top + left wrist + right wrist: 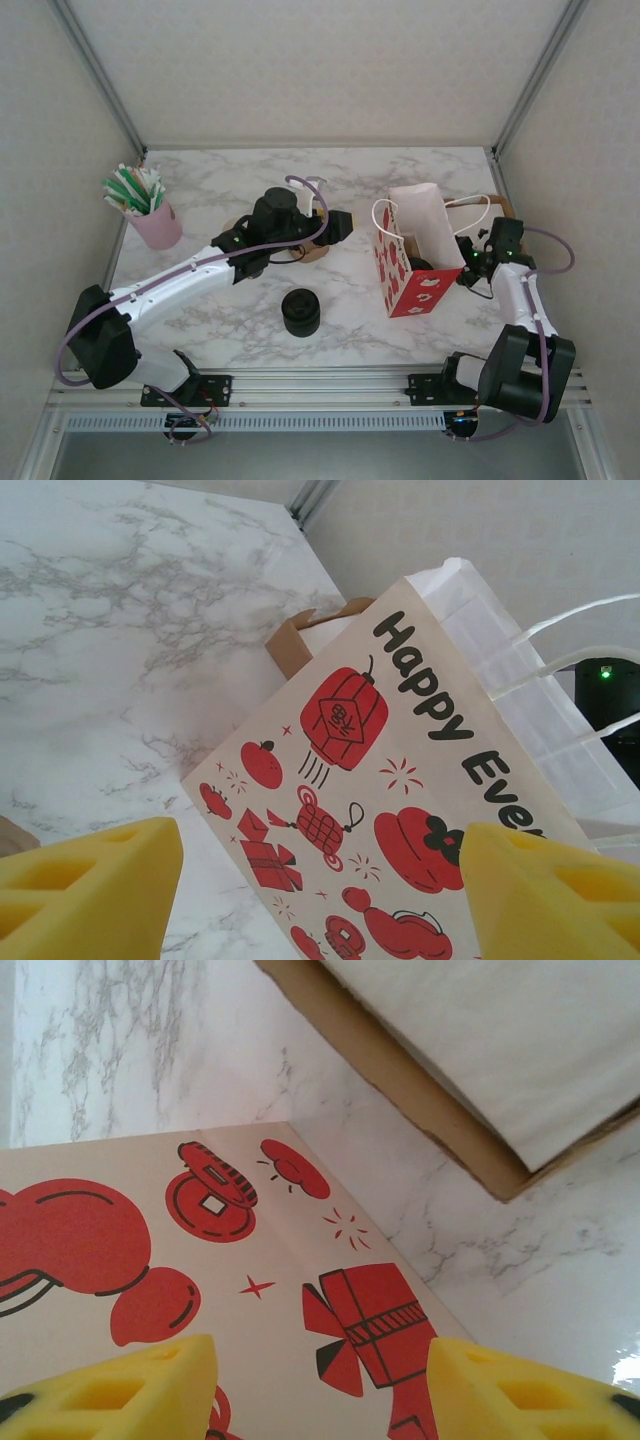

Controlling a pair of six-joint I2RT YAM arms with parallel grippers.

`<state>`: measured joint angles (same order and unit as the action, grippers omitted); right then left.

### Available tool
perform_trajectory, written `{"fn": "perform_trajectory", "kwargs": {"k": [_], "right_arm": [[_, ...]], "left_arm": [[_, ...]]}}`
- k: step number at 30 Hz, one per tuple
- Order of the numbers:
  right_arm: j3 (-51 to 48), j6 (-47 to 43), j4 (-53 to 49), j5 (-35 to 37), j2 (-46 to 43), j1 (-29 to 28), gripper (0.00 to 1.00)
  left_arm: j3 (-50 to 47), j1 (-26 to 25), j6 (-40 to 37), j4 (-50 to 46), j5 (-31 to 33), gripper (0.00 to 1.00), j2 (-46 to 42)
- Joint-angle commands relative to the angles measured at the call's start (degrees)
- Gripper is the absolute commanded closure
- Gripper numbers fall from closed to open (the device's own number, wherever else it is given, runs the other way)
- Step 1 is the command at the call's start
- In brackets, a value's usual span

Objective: Pack the takeout coffee

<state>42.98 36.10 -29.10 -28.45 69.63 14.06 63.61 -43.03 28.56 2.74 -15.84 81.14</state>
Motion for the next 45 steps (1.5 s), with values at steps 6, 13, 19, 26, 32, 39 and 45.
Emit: {"fn": "perform_trajectory", "kwargs": {"k": [6, 13, 19, 26, 32, 39, 45], "right_arm": [[-0.68, 2.53, 2.94, 0.67, 1.57, -2.70, 0.42], [-1.88, 3.05, 3.49, 1.29, 1.38, -3.40, 0.41], [-3.24, 3.91, 3.96, 1.74, 0.73, -4.50, 0.42], [-4.72, 5.28, 4.34, 2.34, -0.78, -7.17, 0.41], [-4.84, 5.58, 4.23, 2.15, -1.17, -8.89, 0.41], [-1.53, -0.80, -3.27, 10.82, -3.24, -8.99, 0.34], [1.93, -4.78, -7.30, 16.22, -3.83, -9.03, 0.24]], "left_arm": [[0.61, 3.05, -0.31, -3.37, 3.16, 0.26, -3.86], [1.82, 11.74, -1.62, -10.35, 4.98, 0.25, -6.04], [3.00, 23.91, -1.55, -16.45, 7.43, 0.24, -7.77], [3.26, 38.54, -0.23, -19.74, 9.06, 0.23, -8.35], [4.11, 44.06, -1.04, -21.83, 12.89, 0.23, -8.19], [9.87, 44.70, -3.97, -28.49, 21.16, 0.24, -7.65], [16.35, 44.74, -6.77, -37.32, 25.62, 0.31, -3.81]]}}
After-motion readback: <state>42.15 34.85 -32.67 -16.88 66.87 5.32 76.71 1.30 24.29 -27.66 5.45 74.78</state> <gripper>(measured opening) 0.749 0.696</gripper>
